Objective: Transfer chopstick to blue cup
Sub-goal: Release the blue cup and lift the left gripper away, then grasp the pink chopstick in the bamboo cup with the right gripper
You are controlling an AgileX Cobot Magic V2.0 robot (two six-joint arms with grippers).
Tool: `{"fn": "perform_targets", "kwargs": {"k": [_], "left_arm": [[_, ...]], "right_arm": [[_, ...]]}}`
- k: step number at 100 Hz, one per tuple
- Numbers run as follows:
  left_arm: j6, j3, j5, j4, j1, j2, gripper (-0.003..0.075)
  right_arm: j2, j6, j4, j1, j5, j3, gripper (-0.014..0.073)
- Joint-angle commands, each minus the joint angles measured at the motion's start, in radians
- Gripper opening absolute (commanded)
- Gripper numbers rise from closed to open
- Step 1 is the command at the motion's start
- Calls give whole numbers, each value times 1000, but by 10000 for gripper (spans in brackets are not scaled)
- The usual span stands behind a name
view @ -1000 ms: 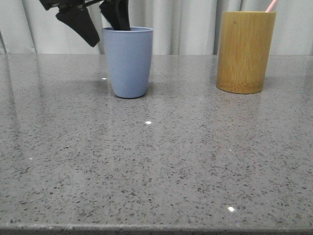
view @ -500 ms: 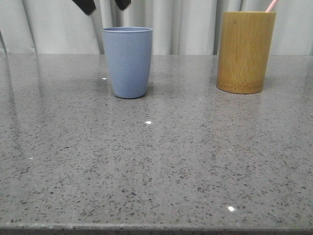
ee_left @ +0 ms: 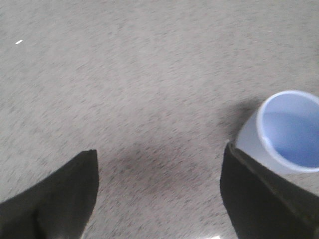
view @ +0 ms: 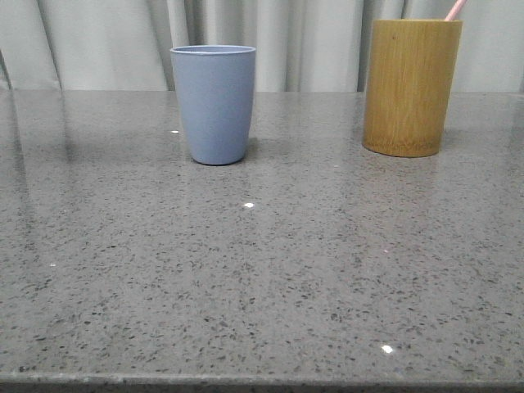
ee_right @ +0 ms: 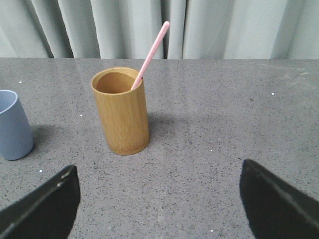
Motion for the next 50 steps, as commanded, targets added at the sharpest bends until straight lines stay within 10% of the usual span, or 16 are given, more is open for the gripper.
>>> {"fn": "perform_targets", "kwargs": {"k": [1,50], "left_arm": [[-3,112,-128,-7,39,-125,494],[-5,662,-317,-7,154,-484,494]], "right_arm": [[18,-5,1,-6,-73,-32,643],[71,-5,11,-6,-149,-32,643]]}}
